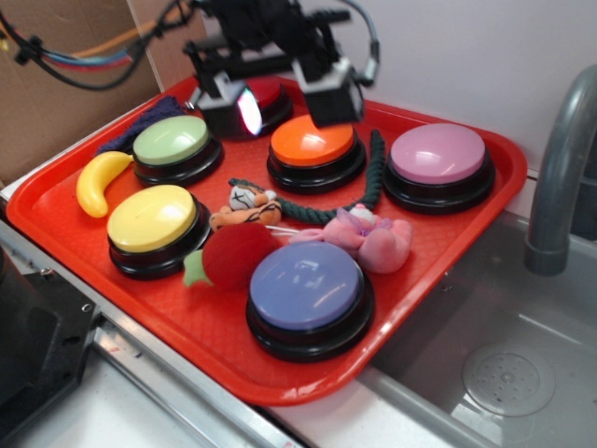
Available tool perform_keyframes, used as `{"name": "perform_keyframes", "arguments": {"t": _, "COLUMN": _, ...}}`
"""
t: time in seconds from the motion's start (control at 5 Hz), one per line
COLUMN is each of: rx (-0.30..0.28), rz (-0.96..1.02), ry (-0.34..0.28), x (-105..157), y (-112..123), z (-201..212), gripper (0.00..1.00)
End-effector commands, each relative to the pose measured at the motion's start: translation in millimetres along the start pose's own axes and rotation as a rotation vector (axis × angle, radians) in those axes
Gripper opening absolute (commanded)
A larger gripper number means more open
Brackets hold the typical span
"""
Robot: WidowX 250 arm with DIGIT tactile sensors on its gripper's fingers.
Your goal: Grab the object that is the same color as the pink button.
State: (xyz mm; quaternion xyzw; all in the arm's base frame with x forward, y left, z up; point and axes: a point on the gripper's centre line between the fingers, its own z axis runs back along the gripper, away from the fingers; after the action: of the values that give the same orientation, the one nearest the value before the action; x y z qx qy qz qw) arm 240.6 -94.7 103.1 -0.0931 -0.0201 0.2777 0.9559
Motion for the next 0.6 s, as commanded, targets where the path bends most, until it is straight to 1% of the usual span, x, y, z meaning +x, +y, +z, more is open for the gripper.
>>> {"name": "perform_keyframes", "arguments": {"t": 0.0, "rx": -0.109, "rz": -0.015, "ry": -0.012, "x": 3, "y": -21, "z": -23, "gripper": 1.00}}
{"name": "perform_keyframes", "arguments": {"t": 0.2, "rx": -0.169, "rz": -0.033, "ry": 0.003, "x": 6, "y": -24, "z": -44, "gripper": 1.00}}
{"name": "perform_keyframes", "arguments": {"t": 0.4, "rx": -0.150, "rz": -0.019, "ry": 0.035, "x": 7, "y": -26, "z": -59, "gripper": 1.00}}
